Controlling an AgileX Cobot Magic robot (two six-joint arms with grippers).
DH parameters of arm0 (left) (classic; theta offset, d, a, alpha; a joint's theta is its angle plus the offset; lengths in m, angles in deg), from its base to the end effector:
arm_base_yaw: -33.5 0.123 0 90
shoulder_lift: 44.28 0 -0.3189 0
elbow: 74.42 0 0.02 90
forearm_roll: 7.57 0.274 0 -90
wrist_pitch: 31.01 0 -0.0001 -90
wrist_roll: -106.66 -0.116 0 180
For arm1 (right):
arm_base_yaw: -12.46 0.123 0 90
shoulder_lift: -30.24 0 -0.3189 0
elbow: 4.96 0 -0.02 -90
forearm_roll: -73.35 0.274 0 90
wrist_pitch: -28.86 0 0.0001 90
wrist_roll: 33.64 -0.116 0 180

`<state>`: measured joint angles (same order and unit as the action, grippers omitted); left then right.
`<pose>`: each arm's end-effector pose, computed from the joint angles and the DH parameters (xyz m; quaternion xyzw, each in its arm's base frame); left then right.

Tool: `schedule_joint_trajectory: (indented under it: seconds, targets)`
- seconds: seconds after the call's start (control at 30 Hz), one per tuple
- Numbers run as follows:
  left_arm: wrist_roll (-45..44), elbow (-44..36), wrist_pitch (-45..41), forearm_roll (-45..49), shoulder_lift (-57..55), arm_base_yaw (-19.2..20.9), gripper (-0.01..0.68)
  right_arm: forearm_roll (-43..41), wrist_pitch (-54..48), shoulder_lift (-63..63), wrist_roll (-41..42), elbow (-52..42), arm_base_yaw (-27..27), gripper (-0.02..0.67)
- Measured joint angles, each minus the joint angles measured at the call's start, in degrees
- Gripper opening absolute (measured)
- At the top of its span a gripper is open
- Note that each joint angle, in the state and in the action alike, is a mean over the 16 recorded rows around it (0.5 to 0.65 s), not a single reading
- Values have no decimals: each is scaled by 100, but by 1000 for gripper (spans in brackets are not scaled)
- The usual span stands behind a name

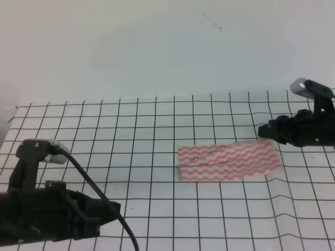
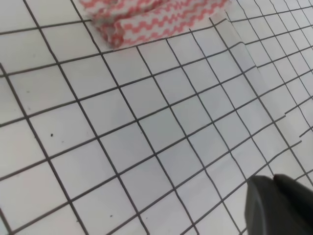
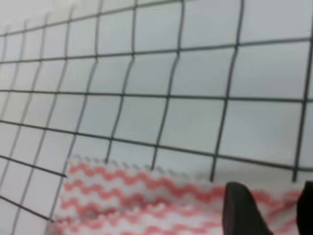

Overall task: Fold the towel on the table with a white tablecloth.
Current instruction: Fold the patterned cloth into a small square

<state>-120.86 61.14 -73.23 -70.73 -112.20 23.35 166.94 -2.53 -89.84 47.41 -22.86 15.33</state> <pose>0.1916 -0.1050 0.2675 0.1372 0.8731 -0.3460 0.3149 0.4236 0.0817 0.1378 -0.0212 0.8976 0.2982 0.3239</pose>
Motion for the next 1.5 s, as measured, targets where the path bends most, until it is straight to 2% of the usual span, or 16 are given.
schedule_joint_trajectory:
  seconds: [0.2,0.33,0.6,0.83,1.0,1.2,1.5]
  targets:
    - [25,0,34,40,0,0,-2,78,-387,7,454,124,12,281]
    - [32,0,93,24,4,0,-2,-355,-703,12,645,239,107,281]
    - [14,0,217,-65,4,0,-2,-2591,-933,5,258,941,747,281]
    - [-5,0,249,-107,0,0,-2,-5246,-725,-138,-913,2002,1547,281]
    - [1,0,247,-99,0,0,-2,-6653,-795,-401,-1524,2728,1966,281]
    - [25,0,234,-85,0,0,-2,-7626,-1024,-796,-1864,3382,2280,281]
    - [55,0,200,-68,0,0,-2,-8041,-1306,-1233,-1728,3838,2538,281]
